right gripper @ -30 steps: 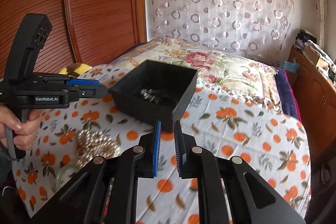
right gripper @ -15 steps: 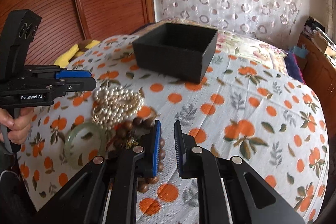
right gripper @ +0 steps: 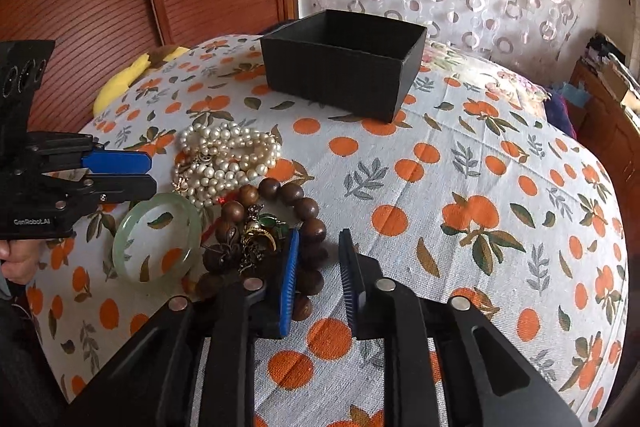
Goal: Organize jewelry
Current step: 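Grasp the brown bead bracelet with the right tool while the left tool grasps the jade bangle, then carry the bead bracelet into the black box and open the right tool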
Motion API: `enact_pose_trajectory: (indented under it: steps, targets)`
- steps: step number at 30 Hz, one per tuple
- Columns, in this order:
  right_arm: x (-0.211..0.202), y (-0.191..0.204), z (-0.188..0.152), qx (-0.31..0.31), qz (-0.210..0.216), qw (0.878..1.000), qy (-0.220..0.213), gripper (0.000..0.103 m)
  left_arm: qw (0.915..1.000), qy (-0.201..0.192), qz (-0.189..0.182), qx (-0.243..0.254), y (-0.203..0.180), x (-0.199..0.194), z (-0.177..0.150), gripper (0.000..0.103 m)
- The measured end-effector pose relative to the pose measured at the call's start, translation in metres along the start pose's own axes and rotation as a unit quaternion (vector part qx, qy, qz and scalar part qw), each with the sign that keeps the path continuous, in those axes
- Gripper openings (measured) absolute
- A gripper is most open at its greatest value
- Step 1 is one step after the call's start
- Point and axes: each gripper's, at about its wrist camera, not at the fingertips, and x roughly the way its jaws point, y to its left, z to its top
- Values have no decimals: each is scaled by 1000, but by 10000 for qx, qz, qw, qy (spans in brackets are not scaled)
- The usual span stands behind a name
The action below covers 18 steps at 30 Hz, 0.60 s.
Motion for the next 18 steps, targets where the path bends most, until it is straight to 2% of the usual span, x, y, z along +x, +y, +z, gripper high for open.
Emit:
enact_pose_trajectory:
  steps: [6, 10, 14, 15, 18]
  targets:
    - [-23, -4, 5, 110, -73, 9987, -490, 15, 9998, 37, -56, 187, -11, 2, -5, 33]
    - [-44, -3, 14, 86, -73, 9966, -822, 15, 9994, 2, 44, 343, -17, 2, -7, 33]
    - [-61, 2, 24, -29, -75, 9946, -1033, 15, 9986, -46, 201, 486, -22, 2, -10, 15]
    - [-63, 4, 26, -56, -79, 9944, -1056, 15, 9985, -45, 185, 505, -22, 2, -10, 8]
    - [-70, 6, 30, -101, -99, 9934, -1141, 15, 9982, -39, 213, 563, -25, 2, -10, 6]
